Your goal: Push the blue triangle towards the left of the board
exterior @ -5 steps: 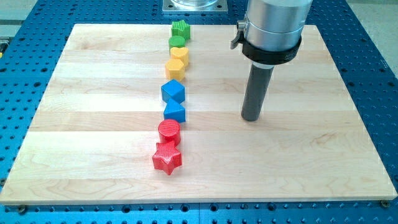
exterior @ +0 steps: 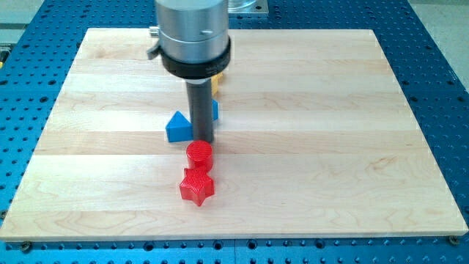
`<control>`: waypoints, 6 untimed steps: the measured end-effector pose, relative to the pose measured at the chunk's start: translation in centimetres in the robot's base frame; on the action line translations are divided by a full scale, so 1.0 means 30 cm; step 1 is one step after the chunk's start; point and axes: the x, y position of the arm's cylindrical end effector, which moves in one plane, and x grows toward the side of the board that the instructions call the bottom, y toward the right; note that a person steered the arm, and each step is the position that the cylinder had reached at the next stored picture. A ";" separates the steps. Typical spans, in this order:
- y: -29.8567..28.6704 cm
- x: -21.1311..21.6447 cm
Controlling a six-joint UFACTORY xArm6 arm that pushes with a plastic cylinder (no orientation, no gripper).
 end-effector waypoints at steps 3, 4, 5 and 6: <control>-0.105 0.005; -0.121 -0.041; -0.188 -0.034; -0.236 0.035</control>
